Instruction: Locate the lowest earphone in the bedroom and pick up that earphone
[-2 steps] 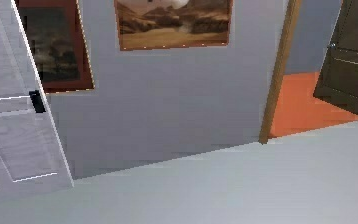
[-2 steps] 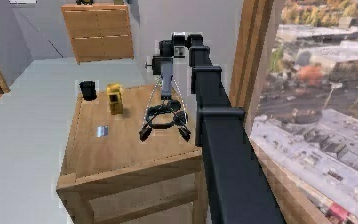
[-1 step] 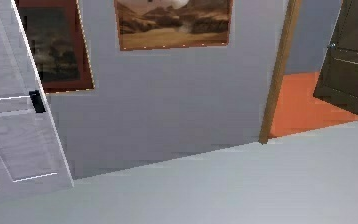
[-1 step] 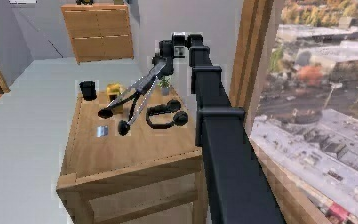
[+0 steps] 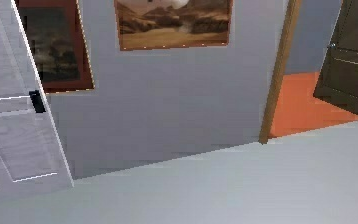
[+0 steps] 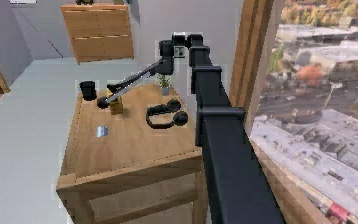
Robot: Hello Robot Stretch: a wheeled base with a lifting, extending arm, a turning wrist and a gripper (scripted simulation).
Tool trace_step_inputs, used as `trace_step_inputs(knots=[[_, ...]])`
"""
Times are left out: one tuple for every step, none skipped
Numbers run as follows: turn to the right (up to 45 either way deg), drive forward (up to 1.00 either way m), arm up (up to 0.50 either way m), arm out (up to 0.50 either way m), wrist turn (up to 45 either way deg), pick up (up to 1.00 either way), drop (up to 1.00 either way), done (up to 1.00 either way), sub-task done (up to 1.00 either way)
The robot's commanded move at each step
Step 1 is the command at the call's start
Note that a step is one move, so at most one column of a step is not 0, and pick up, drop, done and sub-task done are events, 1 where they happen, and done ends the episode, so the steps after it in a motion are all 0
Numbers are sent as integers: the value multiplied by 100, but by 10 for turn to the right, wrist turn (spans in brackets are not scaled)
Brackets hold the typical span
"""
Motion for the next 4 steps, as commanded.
trace_step_inputs(knots=[[0, 0, 0, 0, 450, 0, 0, 0, 0], [0, 0, 0, 0, 300, 0, 0, 0, 0], [0, 0, -26, 0, 0, 0, 0, 0, 0], [0, 0, 0, 0, 0, 100, 0, 0, 0]])
